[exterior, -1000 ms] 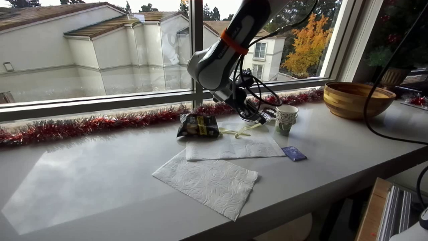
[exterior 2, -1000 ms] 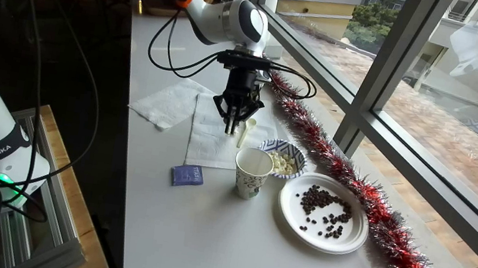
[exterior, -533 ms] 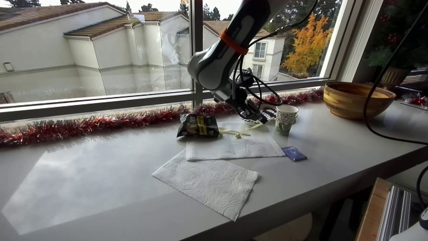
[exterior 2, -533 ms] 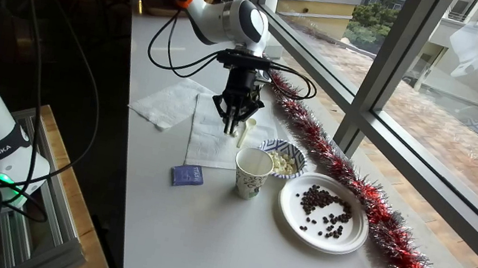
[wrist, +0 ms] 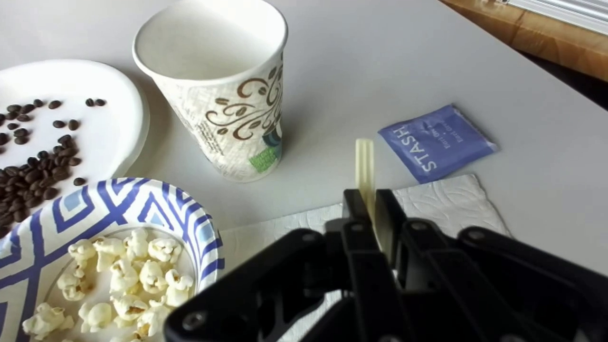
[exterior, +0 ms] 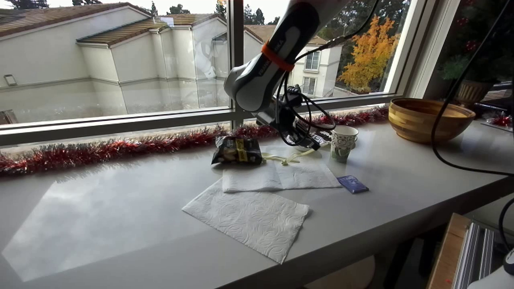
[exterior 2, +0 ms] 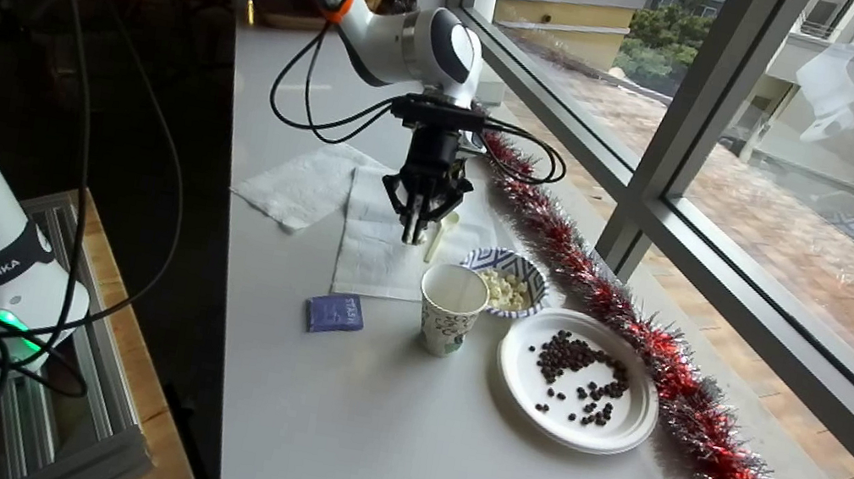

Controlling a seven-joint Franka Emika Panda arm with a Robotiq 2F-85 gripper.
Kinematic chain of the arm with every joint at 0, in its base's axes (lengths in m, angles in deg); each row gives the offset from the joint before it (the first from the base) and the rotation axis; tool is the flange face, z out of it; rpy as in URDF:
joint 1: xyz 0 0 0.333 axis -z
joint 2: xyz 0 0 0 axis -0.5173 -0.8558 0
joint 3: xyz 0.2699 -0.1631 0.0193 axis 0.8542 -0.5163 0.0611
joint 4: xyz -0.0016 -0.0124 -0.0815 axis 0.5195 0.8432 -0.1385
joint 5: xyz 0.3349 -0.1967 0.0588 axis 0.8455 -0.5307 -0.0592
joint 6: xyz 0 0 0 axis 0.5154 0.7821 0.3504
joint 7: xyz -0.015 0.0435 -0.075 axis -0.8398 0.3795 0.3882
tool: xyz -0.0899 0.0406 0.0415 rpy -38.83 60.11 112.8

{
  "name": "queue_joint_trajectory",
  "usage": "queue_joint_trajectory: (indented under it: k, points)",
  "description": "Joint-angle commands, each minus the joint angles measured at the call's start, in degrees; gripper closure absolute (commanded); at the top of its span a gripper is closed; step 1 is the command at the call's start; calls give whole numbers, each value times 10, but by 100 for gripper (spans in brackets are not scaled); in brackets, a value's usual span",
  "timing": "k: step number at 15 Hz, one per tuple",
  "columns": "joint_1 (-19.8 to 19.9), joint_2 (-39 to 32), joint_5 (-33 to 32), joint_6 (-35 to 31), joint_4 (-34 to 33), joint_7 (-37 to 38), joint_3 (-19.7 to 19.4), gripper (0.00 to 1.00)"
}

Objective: Use the white fork to pick up the white object from the napkin and put it in the black and white bowl.

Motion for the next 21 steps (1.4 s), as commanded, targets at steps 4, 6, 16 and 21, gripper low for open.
queue_joint_trajectory:
  k: [4, 6, 16, 21]
  points:
    - [-11, -39, -11, 38, -43, 0, -2, 97]
    - [-13, -46, -11, 43, -48, 0, -2, 97]
    - [-20, -79, -5, 77, -98, -2, -1, 97]
    - [-24, -99, -4, 115, -132, -11, 0, 97]
